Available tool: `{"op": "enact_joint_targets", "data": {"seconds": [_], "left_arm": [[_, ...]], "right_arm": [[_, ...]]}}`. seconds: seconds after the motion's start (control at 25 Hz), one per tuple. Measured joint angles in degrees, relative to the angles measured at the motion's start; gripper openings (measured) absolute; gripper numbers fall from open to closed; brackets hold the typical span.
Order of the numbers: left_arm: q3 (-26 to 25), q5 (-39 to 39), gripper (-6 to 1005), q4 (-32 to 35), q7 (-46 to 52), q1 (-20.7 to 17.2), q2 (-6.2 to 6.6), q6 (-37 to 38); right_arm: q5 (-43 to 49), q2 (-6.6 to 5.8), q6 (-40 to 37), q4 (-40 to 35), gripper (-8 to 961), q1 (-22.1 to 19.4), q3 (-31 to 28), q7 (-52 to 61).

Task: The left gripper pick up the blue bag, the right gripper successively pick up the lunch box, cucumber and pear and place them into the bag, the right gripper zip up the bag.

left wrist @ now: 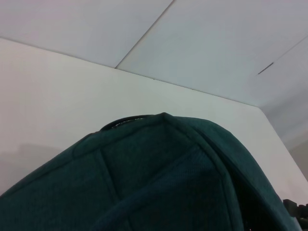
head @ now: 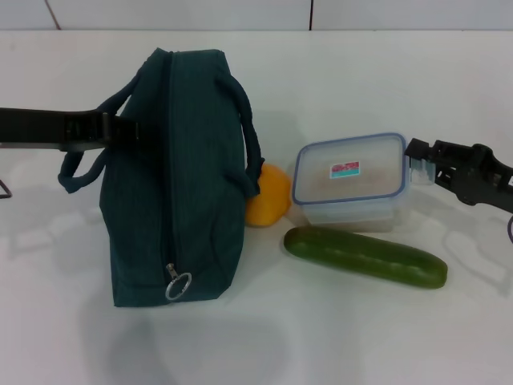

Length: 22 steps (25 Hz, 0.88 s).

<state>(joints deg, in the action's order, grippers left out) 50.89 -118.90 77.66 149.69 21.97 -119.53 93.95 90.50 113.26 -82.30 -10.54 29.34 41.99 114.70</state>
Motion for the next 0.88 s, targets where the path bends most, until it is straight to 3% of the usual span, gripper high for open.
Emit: {"op": "enact_joint_targets", "data": {"seconds": [0.52, 0.88], "left_arm": [[-0.1, 0.2, 31, -1.6, -1.3, 0.1, 0.00, 0.0], [-0.2, 0.5, 32, -1.5, -1.4, -0.3, 0.00, 0.0]], "right_arm": [[-3.7, 0.64, -1.2, 0.1, 98, -1.6, -0.4, 1.3], [-5.9, 0.53, -2.1, 0.4, 93, -2.9, -0.4, 1.4]]}}
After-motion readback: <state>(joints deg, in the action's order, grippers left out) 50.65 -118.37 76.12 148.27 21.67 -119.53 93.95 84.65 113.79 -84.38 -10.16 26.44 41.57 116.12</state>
